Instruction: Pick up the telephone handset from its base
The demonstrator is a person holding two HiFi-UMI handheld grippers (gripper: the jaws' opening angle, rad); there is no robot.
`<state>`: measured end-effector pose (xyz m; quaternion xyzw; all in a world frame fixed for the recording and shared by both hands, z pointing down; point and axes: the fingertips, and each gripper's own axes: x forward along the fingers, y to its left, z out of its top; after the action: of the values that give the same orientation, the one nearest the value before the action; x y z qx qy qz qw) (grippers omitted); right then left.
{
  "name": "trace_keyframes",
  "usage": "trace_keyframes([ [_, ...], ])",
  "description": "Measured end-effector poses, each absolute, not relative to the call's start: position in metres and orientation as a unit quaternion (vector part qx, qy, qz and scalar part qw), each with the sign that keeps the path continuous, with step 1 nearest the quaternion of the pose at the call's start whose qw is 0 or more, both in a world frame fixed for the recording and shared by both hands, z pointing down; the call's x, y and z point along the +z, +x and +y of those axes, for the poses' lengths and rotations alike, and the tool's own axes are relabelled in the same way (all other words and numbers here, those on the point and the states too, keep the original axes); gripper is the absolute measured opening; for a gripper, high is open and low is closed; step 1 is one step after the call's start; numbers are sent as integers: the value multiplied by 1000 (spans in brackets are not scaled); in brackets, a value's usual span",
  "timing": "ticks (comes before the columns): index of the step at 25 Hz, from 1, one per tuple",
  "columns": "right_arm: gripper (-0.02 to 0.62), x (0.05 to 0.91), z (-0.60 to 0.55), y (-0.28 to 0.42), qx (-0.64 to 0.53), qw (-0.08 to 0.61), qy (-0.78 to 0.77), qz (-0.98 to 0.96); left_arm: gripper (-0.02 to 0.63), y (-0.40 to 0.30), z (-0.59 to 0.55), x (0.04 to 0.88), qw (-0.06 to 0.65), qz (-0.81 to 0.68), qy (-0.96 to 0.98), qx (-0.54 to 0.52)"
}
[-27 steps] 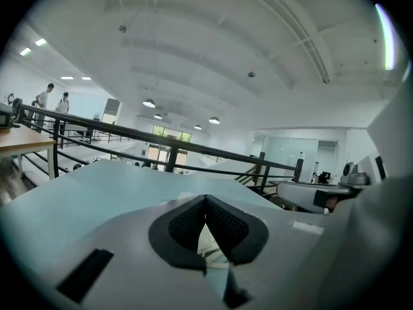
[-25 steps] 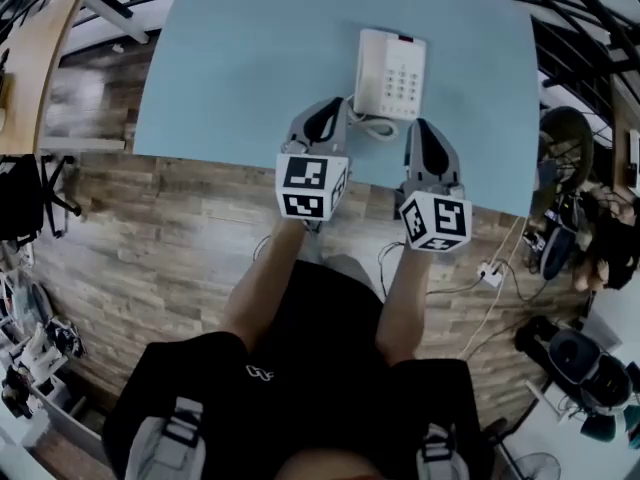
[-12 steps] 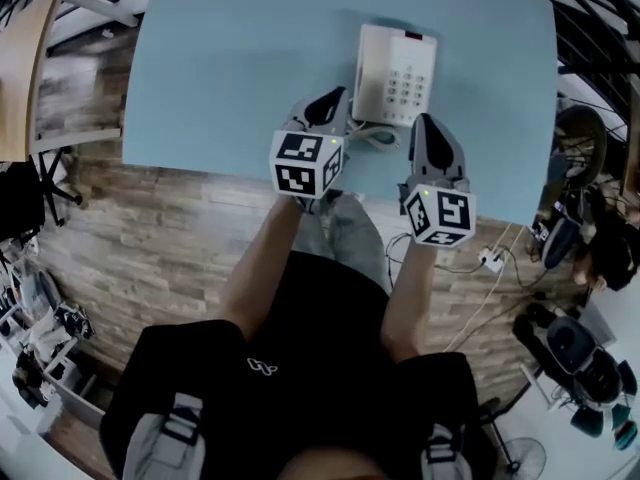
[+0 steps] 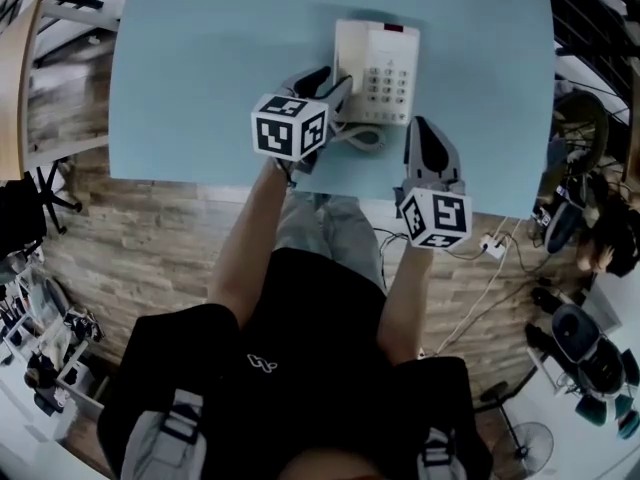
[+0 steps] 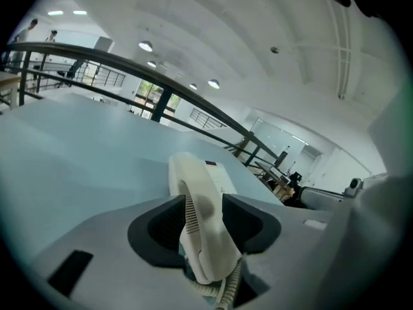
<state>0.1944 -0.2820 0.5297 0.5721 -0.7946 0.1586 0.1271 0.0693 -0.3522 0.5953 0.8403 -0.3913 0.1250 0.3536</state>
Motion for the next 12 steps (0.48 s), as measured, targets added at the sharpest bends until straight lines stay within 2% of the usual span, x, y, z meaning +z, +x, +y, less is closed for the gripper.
trace_keyframes([
  [12, -5, 534, -287, 208, 167, 133, 580, -786, 165, 95, -359, 613, 392, -371, 829, 148],
])
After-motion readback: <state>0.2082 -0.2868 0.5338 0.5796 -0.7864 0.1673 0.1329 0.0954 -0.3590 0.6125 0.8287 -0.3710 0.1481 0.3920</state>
